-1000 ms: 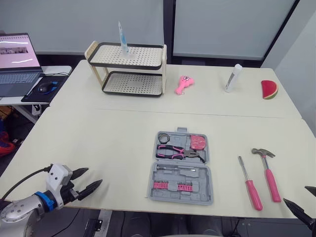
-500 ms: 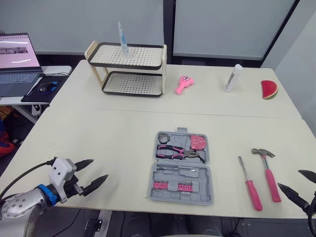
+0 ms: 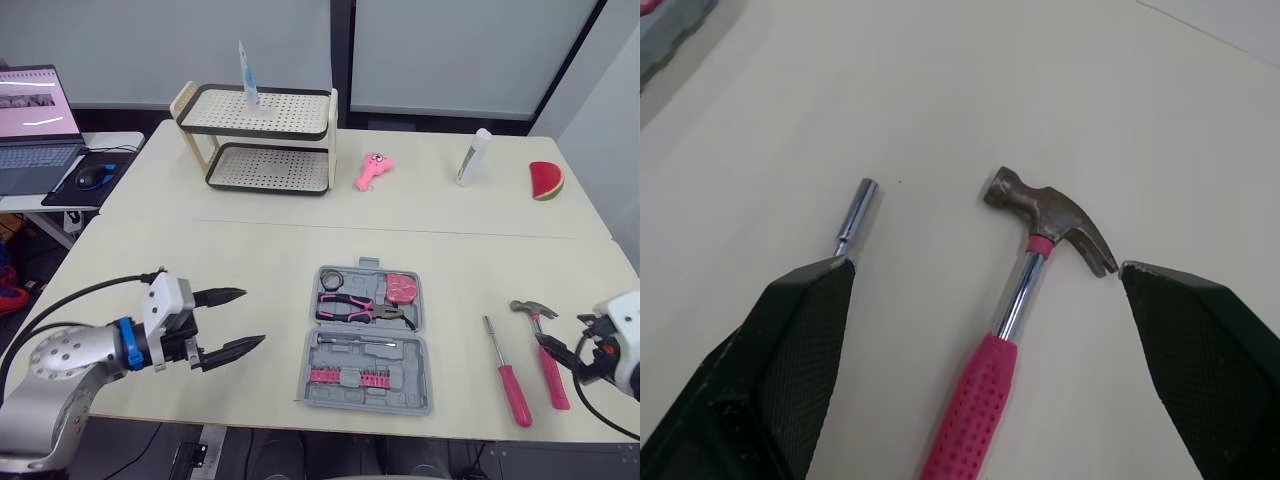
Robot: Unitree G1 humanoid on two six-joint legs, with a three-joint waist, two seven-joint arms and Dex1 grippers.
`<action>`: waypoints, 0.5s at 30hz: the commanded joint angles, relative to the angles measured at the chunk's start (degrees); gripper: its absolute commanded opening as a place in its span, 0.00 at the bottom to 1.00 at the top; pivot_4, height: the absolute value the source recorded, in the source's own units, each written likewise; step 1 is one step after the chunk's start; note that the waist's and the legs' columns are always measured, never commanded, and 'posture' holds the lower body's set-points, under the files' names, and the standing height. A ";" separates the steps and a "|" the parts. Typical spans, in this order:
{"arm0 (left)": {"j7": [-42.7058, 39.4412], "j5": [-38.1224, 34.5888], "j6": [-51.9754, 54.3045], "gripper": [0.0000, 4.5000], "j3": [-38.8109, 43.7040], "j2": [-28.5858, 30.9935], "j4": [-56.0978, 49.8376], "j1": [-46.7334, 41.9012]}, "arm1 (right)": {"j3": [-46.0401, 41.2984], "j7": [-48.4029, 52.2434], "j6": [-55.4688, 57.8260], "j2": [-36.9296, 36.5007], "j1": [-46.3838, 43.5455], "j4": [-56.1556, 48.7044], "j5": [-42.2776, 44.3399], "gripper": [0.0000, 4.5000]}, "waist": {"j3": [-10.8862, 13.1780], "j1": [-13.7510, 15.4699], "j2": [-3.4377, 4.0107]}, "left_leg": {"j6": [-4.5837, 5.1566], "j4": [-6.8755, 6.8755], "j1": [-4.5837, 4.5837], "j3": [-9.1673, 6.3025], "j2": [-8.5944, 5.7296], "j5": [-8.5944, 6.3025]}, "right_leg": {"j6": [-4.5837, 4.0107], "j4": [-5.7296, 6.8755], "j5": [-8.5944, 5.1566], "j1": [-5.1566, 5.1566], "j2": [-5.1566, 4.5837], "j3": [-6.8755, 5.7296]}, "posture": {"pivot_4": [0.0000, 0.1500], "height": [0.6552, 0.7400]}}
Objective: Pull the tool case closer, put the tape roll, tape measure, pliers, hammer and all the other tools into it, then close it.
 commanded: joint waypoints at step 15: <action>-9.61 -0.25 -5.48 1.00 -10.49 -1.29 0.22 -10.58 | 7.97 -10.81 3.11 5.14 -13.27 17.16 -3.65 0.96 | 0.16 -0.07 0.13 | 0.01 0.01 -0.05 -0.01 -0.01 0.00 | 0.00 0.03 0.00 -0.03 0.01 -0.03 | 1.00 0.94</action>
